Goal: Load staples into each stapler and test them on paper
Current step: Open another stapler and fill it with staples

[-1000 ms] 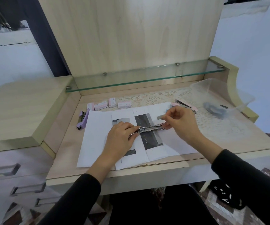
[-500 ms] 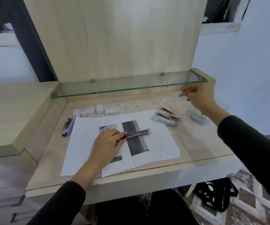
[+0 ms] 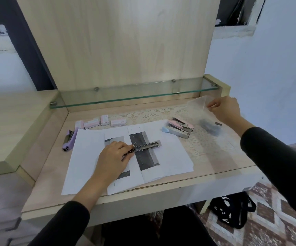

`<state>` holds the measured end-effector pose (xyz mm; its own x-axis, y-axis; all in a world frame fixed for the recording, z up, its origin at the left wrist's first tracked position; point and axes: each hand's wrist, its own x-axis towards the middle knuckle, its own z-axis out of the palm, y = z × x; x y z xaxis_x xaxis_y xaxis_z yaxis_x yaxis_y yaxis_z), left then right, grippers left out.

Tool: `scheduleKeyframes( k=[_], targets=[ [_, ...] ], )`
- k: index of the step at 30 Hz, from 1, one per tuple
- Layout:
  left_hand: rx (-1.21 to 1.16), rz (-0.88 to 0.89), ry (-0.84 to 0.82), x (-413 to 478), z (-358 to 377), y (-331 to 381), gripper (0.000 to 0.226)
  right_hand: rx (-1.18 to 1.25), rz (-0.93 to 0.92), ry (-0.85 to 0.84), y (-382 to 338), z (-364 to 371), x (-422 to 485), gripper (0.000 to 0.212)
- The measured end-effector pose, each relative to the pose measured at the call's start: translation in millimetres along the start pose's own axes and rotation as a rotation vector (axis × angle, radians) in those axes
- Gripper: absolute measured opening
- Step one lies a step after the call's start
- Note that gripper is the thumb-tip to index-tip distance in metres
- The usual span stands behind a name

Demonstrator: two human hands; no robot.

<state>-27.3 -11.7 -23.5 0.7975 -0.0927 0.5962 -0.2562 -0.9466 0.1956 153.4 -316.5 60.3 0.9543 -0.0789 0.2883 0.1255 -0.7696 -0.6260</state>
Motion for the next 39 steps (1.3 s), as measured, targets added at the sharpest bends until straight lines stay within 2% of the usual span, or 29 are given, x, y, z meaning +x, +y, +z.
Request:
scheduleKeyframes(
  k=[4,9,12,18,20,26,30,33,36,39],
  targets=[
    [-0.001,-0.013,-0.009,-0.6,0.9,-0.2,0.016,0.012,-0.043,0.011,-5.2,-0.3,-0.6,0.022],
    [0.009,-0.017,-0.013,-0.5,0.3,0.4,0.015,0.080,-0.208,-0.074,-31.7,7.4,-21.3,0.014],
    [0.005,-0.029,-0.029,0.1,-0.6,0.7,0.020,0.085,-0.300,-0.208,-54.6,19.2,-48.1,0.008],
    [-0.019,-0.031,-0.056,1.3,-2.9,4.0,0.019,0.075,-0.418,-0.515,-76.2,53.7,-102.4,0.026],
    [-0.015,-0.028,-0.060,1.2,-2.7,3.3,0.019,0.051,-0.429,-0.562,-75.3,66.1,-112.4,0.031],
    [0.020,-0.031,-0.074,2.6,-4.3,1.0,0.034,0.059,-0.475,-0.477,-68.1,88.9,-117.5,0.015],
    [0.019,-0.033,-0.081,4.3,-4.4,-1.1,0.033,0.144,-0.460,-0.451,-62.2,93.4,-119.9,0.015],
    [-0.029,-0.032,-0.132,9.6,-7.7,-3.8,0.024,0.219,-0.420,-0.427,-58.1,96.6,-122.2,0.016],
    [-0.178,-0.151,-0.201,23.1,-18.2,-11.4,0.019,0.239,-0.417,-0.413,-56.8,98.7,-121.9,0.016],
    [-0.215,-0.254,-0.142,41.8,-28.6,-29.7,0.020,0.253,-0.402,-0.410,-57.0,99.3,-121.9,0.017]
  ],
)
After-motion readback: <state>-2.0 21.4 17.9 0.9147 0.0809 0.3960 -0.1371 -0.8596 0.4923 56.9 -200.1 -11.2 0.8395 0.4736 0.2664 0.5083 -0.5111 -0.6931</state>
